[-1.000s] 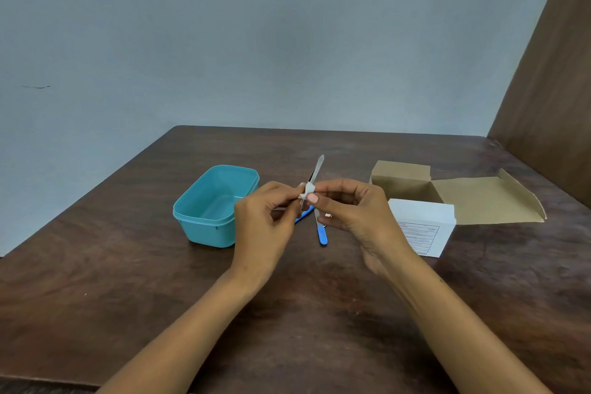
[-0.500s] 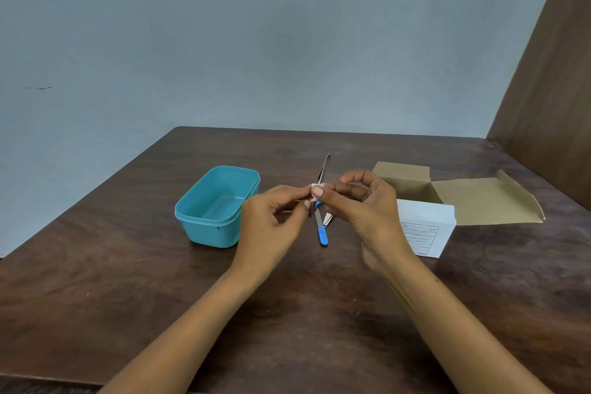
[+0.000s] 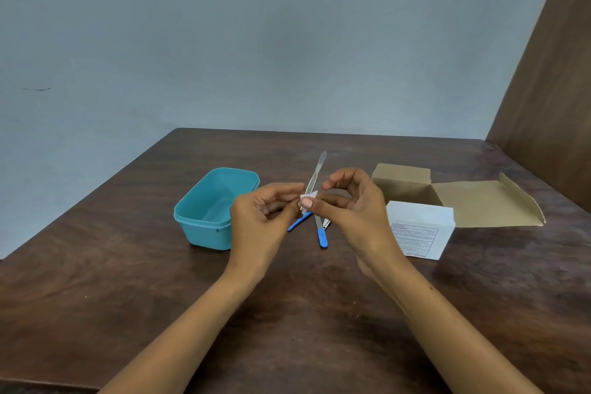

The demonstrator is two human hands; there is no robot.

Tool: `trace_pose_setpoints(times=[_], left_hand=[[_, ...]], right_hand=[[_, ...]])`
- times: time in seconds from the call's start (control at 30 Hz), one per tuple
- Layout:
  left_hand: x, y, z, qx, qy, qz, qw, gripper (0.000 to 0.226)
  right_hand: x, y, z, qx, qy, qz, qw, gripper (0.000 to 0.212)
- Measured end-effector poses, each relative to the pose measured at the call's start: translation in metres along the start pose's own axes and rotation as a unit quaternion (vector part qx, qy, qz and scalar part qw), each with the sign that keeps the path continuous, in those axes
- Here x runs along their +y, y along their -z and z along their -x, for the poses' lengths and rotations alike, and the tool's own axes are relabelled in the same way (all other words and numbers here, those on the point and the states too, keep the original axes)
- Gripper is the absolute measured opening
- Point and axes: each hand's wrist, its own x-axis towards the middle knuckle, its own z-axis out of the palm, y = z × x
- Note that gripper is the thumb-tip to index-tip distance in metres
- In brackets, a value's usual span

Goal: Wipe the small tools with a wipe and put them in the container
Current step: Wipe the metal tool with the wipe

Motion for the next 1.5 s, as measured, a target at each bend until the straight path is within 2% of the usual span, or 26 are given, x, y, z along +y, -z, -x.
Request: trace_pose_setpoints(times=[0.2, 0.27, 0.37, 0.43, 0.63, 0.87, 0.97, 1.1, 1.27, 1.37, 1.5], left_hand=[[0.003, -0.004, 0.006, 0.030, -0.042, -0.048, 0.997, 0.034], [0.003, -0.004, 0.006, 0.040, -0.053, -0.063, 0.996, 0.040], [0.002, -0.001, 0.005, 0.055, -0.061, -0.072, 0.994, 0.049], [0.001, -0.001, 0.005, 0.057, -0.069, -0.080, 0.993, 0.052], [0.004, -0.005, 0.007, 0.043, -0.096, -0.091, 0.990, 0.045], [0.000, -0.002, 0.004, 0.049, -0.058, -0.062, 0.995, 0.051], [0.001, -0.004, 0.004, 0.016, -0.057, -0.053, 0.997, 0.038], [0.001, -0.006, 0.005, 0.007, -0.060, -0.054, 0.997, 0.038], [0.001, -0.005, 0.001, -0.022, 0.015, 0.012, 1.000, 0.026], [0.001, -0.008, 0.000, -0.031, 0.064, 0.053, 0.996, 0.020], [-0.001, -0.010, -0.001, -0.037, 0.054, 0.033, 0.997, 0.008]], right_hand=[[-0.007, 0.002, 0.001, 0.052, 0.027, -0.041, 0.997, 0.046], [-0.007, -0.001, 0.003, 0.039, 0.032, -0.033, 0.998, 0.046], [0.000, -0.005, 0.006, 0.012, 0.045, 0.035, 0.998, 0.046], [0.001, -0.005, 0.006, 0.012, 0.046, 0.032, 0.998, 0.047], [-0.011, -0.005, 0.007, 0.080, 0.038, -0.075, 0.993, 0.047], [-0.001, -0.009, 0.009, 0.033, 0.031, 0.002, 0.999, 0.050], [-0.005, -0.006, 0.007, 0.066, 0.044, -0.037, 0.996, 0.049], [-0.005, -0.003, 0.005, 0.082, 0.044, -0.069, 0.993, 0.049], [-0.007, -0.002, 0.005, 0.040, 0.078, 0.030, 0.996, 0.051], [-0.009, -0.003, 0.006, 0.031, 0.119, 0.125, 0.985, 0.049], [-0.005, -0.008, 0.009, 0.036, 0.152, 0.208, 0.966, 0.042]])
